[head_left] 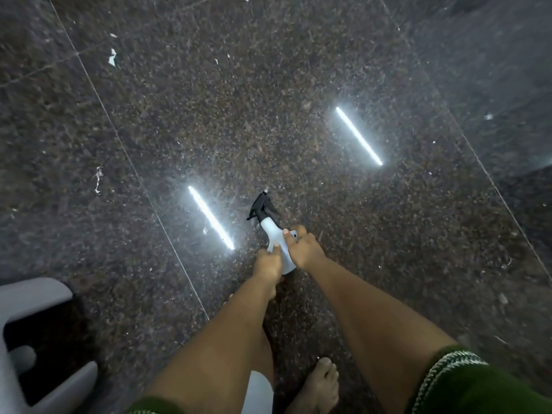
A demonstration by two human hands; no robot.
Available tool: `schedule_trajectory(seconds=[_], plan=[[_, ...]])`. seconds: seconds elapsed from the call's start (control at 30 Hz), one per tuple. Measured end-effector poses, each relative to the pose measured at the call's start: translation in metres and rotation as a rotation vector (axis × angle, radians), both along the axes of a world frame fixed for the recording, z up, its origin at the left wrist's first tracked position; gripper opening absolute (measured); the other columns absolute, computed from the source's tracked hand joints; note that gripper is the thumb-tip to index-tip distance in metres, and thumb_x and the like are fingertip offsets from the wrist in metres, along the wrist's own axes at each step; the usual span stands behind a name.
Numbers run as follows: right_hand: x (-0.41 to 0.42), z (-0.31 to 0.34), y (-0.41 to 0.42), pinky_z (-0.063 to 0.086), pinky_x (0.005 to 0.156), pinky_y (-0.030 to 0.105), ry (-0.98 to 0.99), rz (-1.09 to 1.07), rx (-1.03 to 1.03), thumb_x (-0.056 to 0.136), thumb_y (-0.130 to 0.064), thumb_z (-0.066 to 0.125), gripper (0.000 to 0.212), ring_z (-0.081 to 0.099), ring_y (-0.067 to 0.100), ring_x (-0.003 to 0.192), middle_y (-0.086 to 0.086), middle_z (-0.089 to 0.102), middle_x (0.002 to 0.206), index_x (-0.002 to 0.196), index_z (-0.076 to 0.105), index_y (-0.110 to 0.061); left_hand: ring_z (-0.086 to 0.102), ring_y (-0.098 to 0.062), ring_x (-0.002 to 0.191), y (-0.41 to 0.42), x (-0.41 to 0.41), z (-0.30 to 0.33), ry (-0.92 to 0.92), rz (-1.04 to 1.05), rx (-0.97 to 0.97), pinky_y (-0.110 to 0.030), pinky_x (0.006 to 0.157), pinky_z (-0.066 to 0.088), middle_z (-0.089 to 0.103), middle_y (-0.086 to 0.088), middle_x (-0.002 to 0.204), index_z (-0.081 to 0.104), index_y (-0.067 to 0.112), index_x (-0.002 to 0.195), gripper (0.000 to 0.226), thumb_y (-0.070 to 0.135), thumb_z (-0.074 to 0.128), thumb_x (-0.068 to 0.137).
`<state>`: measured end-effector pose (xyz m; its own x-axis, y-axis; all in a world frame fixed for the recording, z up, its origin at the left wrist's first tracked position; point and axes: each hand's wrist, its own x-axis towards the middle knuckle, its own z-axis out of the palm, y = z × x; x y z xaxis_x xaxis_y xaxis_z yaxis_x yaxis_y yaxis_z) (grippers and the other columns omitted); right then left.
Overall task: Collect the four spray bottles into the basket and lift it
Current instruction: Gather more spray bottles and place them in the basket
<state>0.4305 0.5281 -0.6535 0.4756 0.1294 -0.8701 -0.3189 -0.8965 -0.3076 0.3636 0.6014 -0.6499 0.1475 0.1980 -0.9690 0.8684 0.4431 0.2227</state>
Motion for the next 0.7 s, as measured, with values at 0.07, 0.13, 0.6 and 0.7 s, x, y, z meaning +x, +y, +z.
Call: schedule_trajectory(seconds=[0.07,0.13,0.6,0.7], plan=[[0.004,0.015,0.004,0.04,0.097,0.044,-0.025,-0.048,0.035,0.096,-0.051,0.033,0.054,0.043,0.038,0.123,0.018,0.034,0.141,0.139,0.031,-0.017,0.053,-0.033,0.12,0.004,0.006,0.011,-0.045,-0.016,0.057,-0.049,0.101,0.046,0.049,-0.014,0.139,0.029,0.013,0.145,0.058,0.046,0.038,0.097],[0.014,0.039,0.008,0.041,0.09,0.039,-0.062,-0.118,0.086,0.096,-0.046,0.038,0.05,0.047,0.035,0.119,0.016,0.037,0.137,0.135,0.035,-0.016,0.057,-0.029,0.114,0.008,0.015,0.033,-0.124,-0.01,0.125,-0.044,0.094,0.05,0.054,-0.01,0.131,0.031,0.015,0.142,0.059,0.048,0.045,0.095],[0.118,0.278,-0.045,0.049,0.065,0.025,-0.171,-0.841,0.585,0.091,-0.012,0.057,0.011,0.06,0.017,0.083,0.001,0.061,0.098,0.099,0.06,-0.018,0.064,-0.022,0.099,-0.006,0.122,0.259,-0.497,-0.26,0.236,-0.042,0.09,0.055,0.059,-0.005,0.11,0.039,0.014,0.118,0.089,0.036,0.092,0.05],[0.14,0.335,-0.069,0.052,0.077,0.027,-0.215,-0.874,0.684,0.094,-0.017,0.056,0.027,0.062,0.018,0.097,-0.005,0.06,0.109,0.121,0.057,-0.018,0.063,-0.022,0.101,-0.027,0.153,0.31,-0.589,-0.335,0.185,-0.044,0.092,0.053,0.059,-0.006,0.114,0.04,0.016,0.118,0.082,0.034,0.09,0.056]])
